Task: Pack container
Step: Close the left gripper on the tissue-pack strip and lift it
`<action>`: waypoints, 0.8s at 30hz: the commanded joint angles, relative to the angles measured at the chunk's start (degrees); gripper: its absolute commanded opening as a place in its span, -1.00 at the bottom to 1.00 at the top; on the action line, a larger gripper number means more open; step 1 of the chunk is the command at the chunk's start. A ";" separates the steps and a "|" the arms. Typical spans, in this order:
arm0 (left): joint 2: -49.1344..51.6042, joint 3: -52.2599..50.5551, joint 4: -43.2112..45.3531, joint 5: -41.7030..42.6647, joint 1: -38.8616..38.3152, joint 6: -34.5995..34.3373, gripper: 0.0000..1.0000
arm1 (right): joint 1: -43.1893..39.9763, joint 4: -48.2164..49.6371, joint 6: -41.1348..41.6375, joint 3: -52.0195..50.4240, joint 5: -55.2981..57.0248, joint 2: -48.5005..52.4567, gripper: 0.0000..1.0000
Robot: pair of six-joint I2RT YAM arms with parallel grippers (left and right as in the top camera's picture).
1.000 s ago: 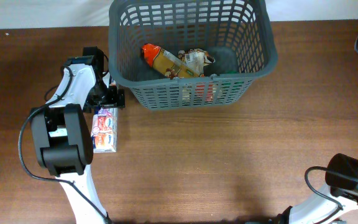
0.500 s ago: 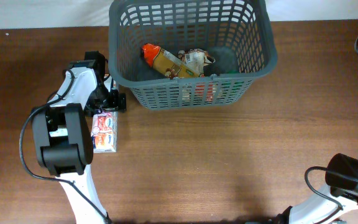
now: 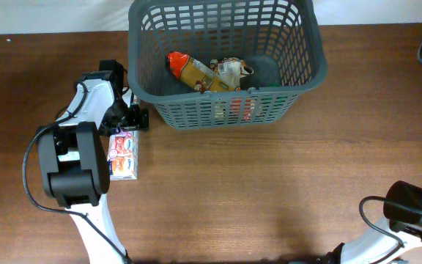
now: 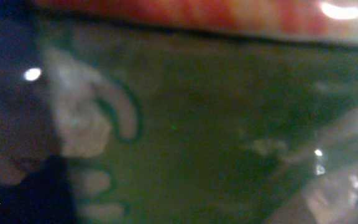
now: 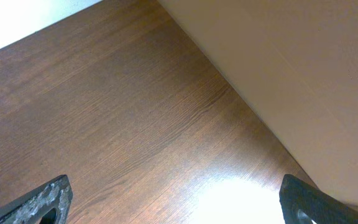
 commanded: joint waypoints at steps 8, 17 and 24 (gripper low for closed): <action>0.52 -1.42 0.90 1.31 0.61 1.40 0.99 | -0.15 0.17 0.87 -0.17 -0.33 0.20 0.98; 0.52 -3.28 1.73 1.29 0.63 1.40 0.99 | -0.15 0.17 0.87 -0.17 -0.33 0.20 0.98; 0.52 -3.28 2.08 1.29 0.63 1.40 0.58 | -0.15 0.17 0.90 -0.17 -0.33 0.20 0.98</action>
